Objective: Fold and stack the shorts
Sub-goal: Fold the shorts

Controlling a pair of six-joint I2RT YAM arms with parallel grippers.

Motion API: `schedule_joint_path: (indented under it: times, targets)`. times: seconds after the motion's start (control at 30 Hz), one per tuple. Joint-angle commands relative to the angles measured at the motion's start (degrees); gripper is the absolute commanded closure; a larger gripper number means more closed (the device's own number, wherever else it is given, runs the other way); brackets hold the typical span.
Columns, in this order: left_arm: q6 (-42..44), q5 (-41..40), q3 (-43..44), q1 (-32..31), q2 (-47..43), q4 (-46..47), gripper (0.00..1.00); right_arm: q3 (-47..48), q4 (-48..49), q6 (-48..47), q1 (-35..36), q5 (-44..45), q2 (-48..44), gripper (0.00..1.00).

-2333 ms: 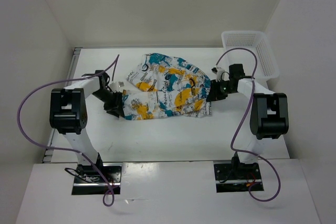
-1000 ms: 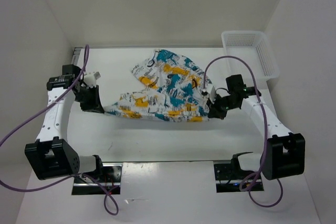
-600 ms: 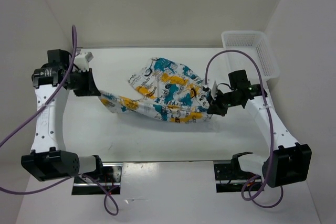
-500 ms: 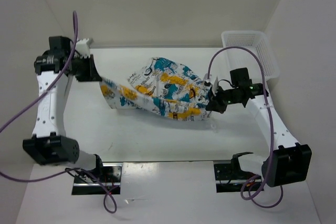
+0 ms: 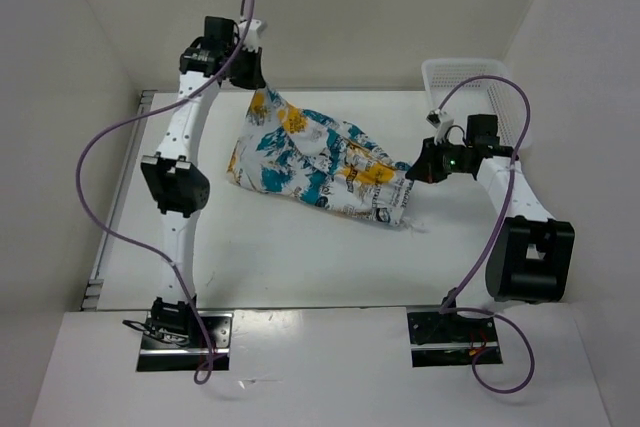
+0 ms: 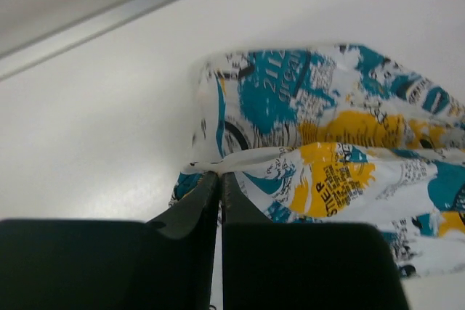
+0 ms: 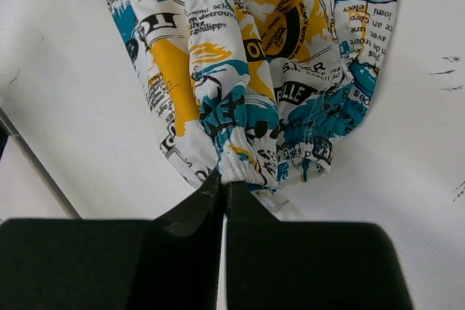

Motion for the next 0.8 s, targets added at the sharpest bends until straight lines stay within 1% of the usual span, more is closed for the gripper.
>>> schedule_joint_path:
  times: [0.0, 0.13, 0.17, 0.27, 0.33, 0.43, 0.53, 0.57, 0.63, 0.73, 0.77]
  targets:
    - [0.2, -4.7, 11.2, -2.7, 4.5, 3.6, 0.94, 0.4, 4.5, 3.3, -0.2, 0.8, 0.0, 1.0]
    - [0.2, -4.8, 19.4, -5.8, 8.5, 4.9, 0.94, 0.4, 4.5, 3.9, -2.3, 1.3, 1.1, 1.0]
    - [0.2, -5.5, 23.4, -5.8, 10.5, 5.7, 0.94, 0.4, 4.5, 3.9, -2.8, 1.3, 1.1, 1.0]
    - [0.2, -7.7, 30.1, -7.2, 14.3, 8.1, 0.94, -1.1, 5.1, 4.4, -4.7, 2.4, 2.1, 1.0]
    - [0.2, -9.2, 30.0, -7.2, 15.0, 9.7, 0.94, -1.8, 5.6, 4.4, -5.4, 2.9, 2.9, 1.0]
    - [0.2, -8.7, 30.0, -7.8, 16.5, 10.3, 0.93, -1.8, 5.6, 4.4, -6.0, 3.0, 3.5, 1.0]
    - [0.2, -8.7, 30.0, -8.4, 19.2, 9.7, 0.88, -1.2, 7.1, 5.6, -6.0, 5.0, 5.7, 1.0]
    - [0.2, -8.7, 30.0, -8.4, 20.0, 9.7, 0.88, -1.2, 7.1, 6.6, -6.0, 6.3, 6.6, 1.0]
    - [0.2, -11.9, 30.0, -8.4, 22.2, 9.7, 0.86, 0.1, 8.7, 7.6, -6.0, 8.7, 7.2, 0.99]
    - [0.2, -16.0, 30.0, -8.4, 24.1, 9.7, 0.86, 2.2, 10.2, 9.8, -6.0, 12.1, 8.6, 0.93]
    - [0.2, -16.6, 30.0, -7.8, 25.0, 9.7, 0.78, 3.5, 10.9, 12.1, -6.0, 14.3, 9.5, 0.9]
